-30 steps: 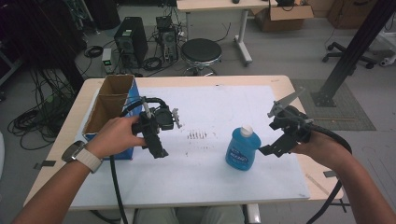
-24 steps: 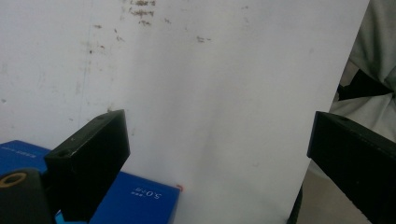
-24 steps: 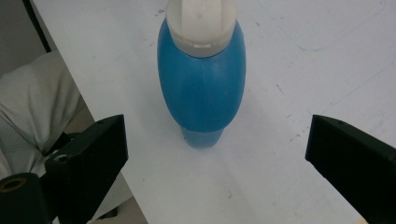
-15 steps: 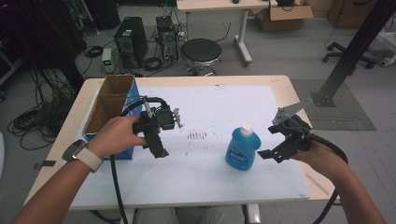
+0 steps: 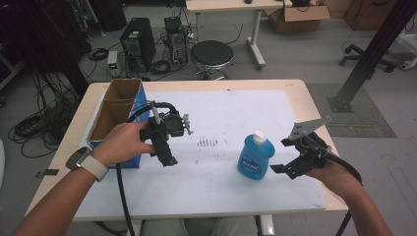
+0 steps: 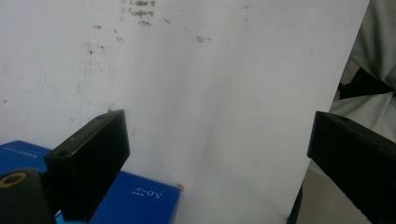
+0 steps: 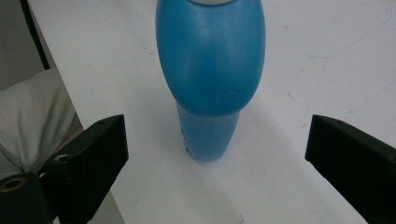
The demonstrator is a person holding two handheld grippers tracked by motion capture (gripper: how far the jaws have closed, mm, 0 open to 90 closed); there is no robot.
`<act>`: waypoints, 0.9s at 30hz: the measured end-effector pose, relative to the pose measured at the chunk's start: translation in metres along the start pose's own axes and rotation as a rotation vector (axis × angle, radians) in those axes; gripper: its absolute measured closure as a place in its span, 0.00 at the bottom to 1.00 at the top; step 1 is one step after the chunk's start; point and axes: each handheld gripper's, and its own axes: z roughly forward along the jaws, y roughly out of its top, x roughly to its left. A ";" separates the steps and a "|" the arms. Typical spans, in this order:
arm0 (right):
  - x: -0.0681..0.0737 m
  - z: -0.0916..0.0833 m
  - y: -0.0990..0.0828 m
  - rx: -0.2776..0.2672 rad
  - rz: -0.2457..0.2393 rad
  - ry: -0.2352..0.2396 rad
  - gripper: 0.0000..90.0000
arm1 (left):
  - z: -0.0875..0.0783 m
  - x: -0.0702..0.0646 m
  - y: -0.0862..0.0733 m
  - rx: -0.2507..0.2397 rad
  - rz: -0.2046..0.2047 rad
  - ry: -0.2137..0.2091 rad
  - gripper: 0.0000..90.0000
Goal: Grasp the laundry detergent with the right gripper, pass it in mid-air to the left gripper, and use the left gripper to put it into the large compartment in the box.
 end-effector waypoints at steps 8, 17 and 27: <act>0.001 0.011 -0.011 -0.060 0.000 0.000 0.06 | 0.002 -0.001 0.003 -0.002 0.005 -0.006 0.07; 0.001 0.017 -0.023 -0.162 0.015 -0.004 0.07 | 0.003 -0.001 0.005 -0.006 0.010 -0.009 0.07; 0.001 0.024 -0.033 -0.227 0.033 0.001 0.07 | 0.004 -0.002 0.004 0.000 0.004 -0.007 0.07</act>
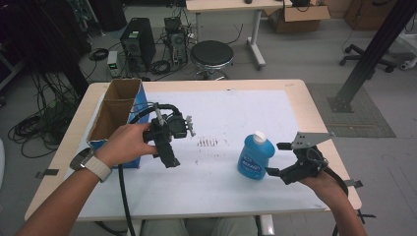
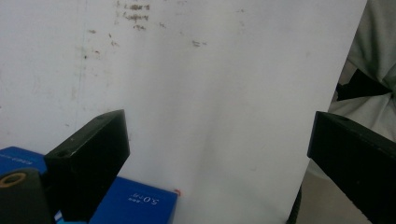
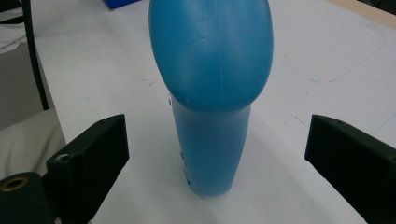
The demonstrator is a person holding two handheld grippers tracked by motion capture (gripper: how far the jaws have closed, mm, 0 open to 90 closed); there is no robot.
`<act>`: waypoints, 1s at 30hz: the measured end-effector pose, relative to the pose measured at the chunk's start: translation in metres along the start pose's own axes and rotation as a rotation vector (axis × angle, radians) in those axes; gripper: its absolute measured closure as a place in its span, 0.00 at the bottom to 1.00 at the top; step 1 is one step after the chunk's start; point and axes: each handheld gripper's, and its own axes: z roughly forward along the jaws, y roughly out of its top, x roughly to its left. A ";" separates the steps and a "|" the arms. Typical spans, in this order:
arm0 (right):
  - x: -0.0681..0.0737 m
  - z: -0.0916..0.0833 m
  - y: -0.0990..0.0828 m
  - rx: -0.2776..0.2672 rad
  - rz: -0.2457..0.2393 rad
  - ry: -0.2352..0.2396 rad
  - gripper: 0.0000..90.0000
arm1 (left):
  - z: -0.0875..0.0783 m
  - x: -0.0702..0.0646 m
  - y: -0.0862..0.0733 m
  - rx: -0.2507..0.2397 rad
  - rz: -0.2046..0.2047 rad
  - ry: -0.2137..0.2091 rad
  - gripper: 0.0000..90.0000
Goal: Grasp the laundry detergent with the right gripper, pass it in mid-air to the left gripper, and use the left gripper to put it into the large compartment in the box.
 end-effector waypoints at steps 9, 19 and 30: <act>0.001 0.002 -0.009 -0.040 0.010 0.000 0.07 | 0.000 0.001 0.000 -0.002 -0.004 -0.002 0.07; 0.002 0.009 -0.019 -0.084 0.024 0.004 0.07 | -0.001 0.001 -0.002 -0.007 -0.008 -0.004 0.07; 0.004 0.019 -0.020 -0.095 0.024 0.002 0.07 | -0.001 0.001 -0.003 -0.007 -0.008 -0.003 0.07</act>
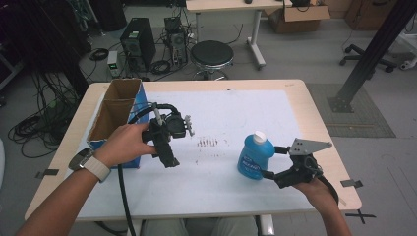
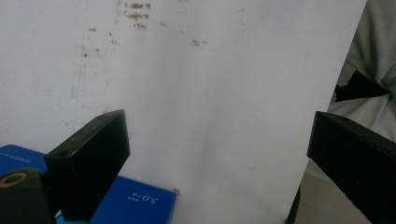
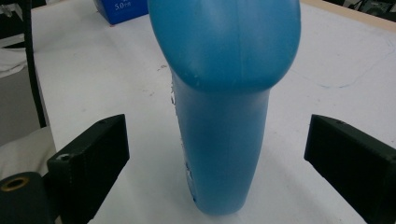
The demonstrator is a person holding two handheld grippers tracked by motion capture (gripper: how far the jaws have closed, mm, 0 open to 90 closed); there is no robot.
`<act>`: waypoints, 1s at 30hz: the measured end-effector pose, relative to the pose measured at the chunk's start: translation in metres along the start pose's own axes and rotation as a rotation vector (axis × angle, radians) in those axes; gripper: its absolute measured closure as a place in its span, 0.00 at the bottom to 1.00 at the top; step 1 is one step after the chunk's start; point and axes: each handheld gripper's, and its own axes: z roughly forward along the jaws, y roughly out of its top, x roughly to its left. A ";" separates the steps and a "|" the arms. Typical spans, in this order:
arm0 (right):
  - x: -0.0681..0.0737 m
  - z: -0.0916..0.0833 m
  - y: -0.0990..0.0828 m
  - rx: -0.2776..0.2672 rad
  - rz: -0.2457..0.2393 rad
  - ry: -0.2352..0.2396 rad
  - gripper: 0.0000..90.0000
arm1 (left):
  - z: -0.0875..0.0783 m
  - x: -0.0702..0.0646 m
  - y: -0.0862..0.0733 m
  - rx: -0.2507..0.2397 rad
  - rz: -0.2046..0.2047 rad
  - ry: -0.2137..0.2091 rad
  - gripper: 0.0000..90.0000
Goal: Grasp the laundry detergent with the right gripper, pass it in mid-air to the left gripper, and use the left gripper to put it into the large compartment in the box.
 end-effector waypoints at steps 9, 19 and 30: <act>0.000 0.010 0.000 -0.020 0.004 0.003 0.07 | 0.000 0.001 -0.001 0.000 -0.004 -0.001 0.07; -0.001 0.022 -0.003 -0.049 0.019 0.003 0.08 | 0.000 0.001 -0.001 -0.002 -0.006 -0.001 0.07; 0.000 0.033 -0.002 -0.080 0.026 -0.004 0.09 | 0.000 0.000 -0.001 0.005 -0.005 -0.001 0.07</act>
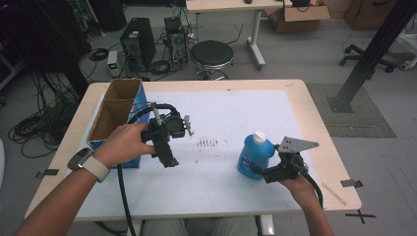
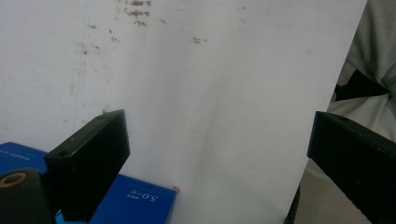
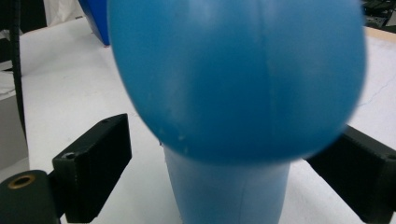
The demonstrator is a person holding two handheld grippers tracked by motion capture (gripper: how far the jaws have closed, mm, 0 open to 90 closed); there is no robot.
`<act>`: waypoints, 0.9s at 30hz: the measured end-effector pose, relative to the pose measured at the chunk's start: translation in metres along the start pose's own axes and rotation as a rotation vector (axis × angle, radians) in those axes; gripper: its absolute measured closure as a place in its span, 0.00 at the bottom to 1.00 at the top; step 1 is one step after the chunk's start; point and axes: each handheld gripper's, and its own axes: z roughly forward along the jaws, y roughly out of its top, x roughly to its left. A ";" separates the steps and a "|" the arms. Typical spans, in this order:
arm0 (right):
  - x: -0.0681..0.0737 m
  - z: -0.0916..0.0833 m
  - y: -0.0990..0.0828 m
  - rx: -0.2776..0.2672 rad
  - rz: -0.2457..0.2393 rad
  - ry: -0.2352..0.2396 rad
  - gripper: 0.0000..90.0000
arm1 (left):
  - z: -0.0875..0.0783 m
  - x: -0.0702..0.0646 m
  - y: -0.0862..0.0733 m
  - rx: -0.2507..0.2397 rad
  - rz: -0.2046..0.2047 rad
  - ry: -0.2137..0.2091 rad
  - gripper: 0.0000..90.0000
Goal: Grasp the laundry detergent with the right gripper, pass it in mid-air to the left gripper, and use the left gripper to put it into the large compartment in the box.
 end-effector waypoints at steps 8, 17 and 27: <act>0.000 0.005 -0.001 -0.016 -0.002 -0.013 0.14 | 0.001 -0.001 0.001 0.001 0.003 0.000 0.07; 0.000 0.006 -0.003 -0.020 0.001 -0.010 0.19 | 0.001 -0.001 0.001 0.000 0.002 0.002 0.07; 0.000 0.006 -0.002 -0.030 -0.005 -0.015 0.27 | 0.000 0.000 0.000 0.001 0.001 0.004 0.07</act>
